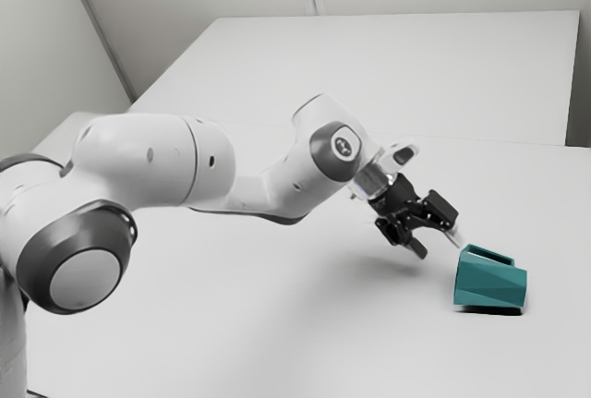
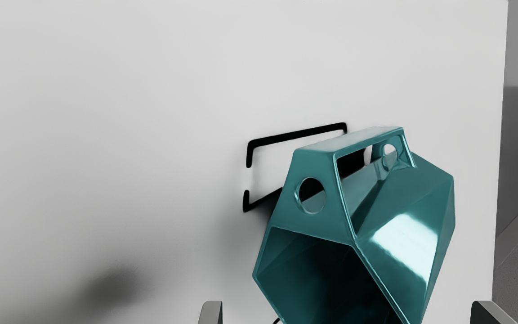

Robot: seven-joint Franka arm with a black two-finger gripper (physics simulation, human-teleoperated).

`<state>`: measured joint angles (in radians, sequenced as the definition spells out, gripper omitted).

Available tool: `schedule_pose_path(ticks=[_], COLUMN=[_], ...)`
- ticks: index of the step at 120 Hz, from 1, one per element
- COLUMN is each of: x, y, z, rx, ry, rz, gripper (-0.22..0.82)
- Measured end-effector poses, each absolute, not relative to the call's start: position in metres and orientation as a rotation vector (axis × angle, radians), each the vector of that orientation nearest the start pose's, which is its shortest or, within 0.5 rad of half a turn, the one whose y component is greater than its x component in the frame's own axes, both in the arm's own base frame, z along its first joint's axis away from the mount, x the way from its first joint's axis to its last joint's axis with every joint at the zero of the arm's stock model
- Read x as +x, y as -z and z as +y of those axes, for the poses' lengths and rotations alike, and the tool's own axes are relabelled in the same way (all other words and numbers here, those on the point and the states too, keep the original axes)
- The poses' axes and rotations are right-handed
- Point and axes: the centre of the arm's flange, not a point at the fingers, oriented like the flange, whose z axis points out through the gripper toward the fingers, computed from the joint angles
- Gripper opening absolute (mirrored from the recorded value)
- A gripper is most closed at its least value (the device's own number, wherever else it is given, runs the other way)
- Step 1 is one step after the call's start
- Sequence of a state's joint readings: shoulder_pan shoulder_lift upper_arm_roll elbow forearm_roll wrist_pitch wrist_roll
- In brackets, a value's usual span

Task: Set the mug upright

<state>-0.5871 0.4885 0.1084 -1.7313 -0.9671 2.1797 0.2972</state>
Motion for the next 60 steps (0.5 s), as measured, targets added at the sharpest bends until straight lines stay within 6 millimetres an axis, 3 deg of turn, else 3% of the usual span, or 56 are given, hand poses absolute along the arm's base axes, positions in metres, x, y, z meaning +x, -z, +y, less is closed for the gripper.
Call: schedule_pose_path(ticks=[60], x=[0.556], y=[-0.306], z=[-0.376], rx=[2.352], ry=[0.142], rz=[-0.256], gripper=[0.60])
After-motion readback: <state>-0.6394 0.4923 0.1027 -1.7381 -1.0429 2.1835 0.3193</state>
